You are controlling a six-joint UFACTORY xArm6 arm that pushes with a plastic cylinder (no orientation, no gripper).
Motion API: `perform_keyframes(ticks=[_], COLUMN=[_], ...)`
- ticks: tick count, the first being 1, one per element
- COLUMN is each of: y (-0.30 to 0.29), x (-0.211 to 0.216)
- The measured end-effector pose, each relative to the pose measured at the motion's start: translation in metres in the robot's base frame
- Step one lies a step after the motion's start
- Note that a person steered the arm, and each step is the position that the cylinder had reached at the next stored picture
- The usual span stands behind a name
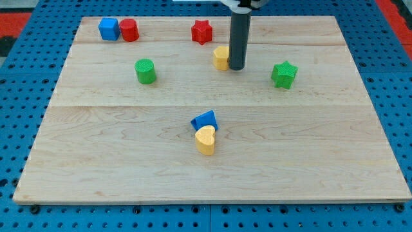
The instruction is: Push the yellow hexagon above the yellow heart
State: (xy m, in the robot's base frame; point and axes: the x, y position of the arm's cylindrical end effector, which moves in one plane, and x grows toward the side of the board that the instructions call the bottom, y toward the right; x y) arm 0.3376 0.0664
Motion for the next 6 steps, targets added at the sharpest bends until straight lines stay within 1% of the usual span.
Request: perform_keyframes(ticks=[1,2,4,6], y=[0.002,-0.035,-0.071,-0.081], x=[-0.035,-0.037,0.049,0.022])
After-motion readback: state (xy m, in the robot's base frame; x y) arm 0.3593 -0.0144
